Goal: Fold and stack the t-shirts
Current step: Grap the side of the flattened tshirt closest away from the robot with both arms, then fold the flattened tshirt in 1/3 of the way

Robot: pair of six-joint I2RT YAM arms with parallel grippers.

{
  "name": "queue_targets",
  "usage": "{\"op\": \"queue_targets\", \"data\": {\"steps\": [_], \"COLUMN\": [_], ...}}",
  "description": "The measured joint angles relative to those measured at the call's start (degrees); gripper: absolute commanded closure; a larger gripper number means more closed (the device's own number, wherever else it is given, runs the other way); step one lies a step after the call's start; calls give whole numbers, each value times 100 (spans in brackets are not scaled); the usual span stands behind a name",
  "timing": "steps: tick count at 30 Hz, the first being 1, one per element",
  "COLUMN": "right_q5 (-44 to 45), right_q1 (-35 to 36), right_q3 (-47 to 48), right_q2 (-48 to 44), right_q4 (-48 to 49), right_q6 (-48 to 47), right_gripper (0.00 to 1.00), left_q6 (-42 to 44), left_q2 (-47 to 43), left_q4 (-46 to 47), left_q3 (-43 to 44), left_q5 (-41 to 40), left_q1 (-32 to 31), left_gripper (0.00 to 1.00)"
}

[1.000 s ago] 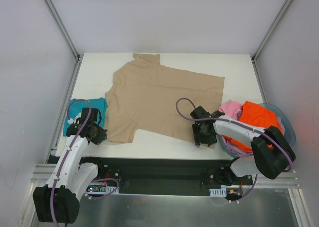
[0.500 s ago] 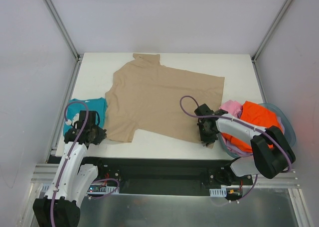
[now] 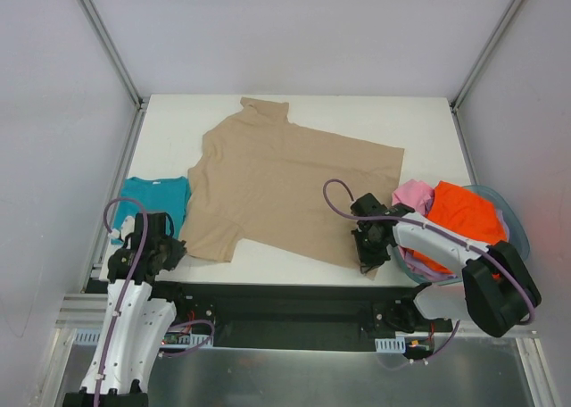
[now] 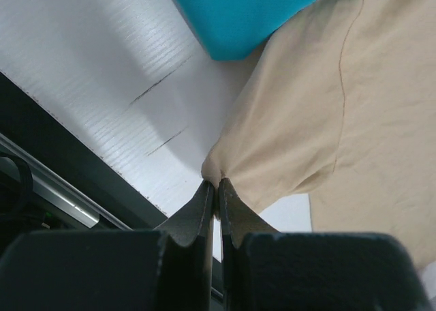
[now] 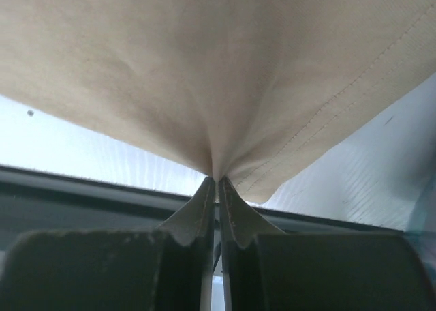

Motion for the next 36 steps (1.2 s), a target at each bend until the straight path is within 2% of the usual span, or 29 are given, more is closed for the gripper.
{"op": "queue_targets", "data": {"steps": [5, 11, 19, 24, 36], "right_q5": [-142, -133, -138, -203, -225], "right_q1": [26, -125, -713, -1121, -1635], "right_q3": [52, 664, 1392, 1759, 2719], "right_q2": [-282, -284, -229, 39, 935], "right_q4": [-295, -632, -914, -1016, -1132], "right_q6": [-83, -365, -839, -1040, -1272], "right_gripper": [94, 94, 94, 93, 93], "left_q6": [-48, 70, 367, 566, 942], "left_q2": [-153, 535, 2127, 3307, 5967], "left_q4": [-118, 413, 1641, 2249, 2835], "left_q3": [153, 505, 1368, 2212, 4435], "left_q5": [57, 435, 866, 964, 1056], "left_q1": [0, 0, -81, -264, -374], "left_gripper": [100, 100, 100, 100, 100]}}
